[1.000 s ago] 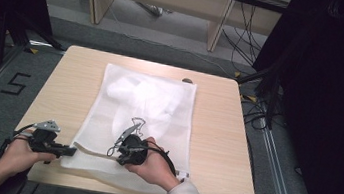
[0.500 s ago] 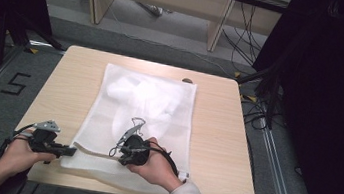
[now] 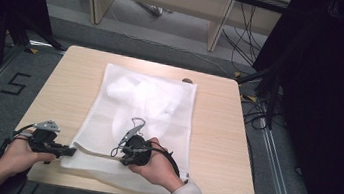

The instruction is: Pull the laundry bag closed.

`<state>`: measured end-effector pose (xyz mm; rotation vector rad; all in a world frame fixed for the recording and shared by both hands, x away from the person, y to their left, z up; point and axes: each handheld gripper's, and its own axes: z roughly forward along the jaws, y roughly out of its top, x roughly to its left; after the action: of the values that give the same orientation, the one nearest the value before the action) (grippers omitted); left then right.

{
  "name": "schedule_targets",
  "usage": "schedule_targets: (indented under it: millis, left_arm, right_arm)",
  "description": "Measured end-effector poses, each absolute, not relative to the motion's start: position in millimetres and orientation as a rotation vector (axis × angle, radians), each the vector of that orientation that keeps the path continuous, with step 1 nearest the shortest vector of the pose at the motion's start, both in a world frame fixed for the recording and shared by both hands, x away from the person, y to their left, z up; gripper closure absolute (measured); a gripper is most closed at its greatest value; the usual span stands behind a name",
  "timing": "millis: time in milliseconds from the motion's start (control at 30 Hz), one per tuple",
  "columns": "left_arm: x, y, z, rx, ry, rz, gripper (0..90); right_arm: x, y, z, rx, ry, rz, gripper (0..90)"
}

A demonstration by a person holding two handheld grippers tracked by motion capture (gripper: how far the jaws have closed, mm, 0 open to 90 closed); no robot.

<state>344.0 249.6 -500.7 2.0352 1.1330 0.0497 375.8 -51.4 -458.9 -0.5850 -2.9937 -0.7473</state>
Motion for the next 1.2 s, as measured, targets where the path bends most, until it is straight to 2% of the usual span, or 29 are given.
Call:
schedule_targets:
  millis: [1200]
  left_arm:
    - [344.1,249.7,-501.9,2.023,1.132,0.049,86.0]
  right_arm:
    - [373.7,-64.5,-455.0,-0.598,-3.008,-0.739,82.3]
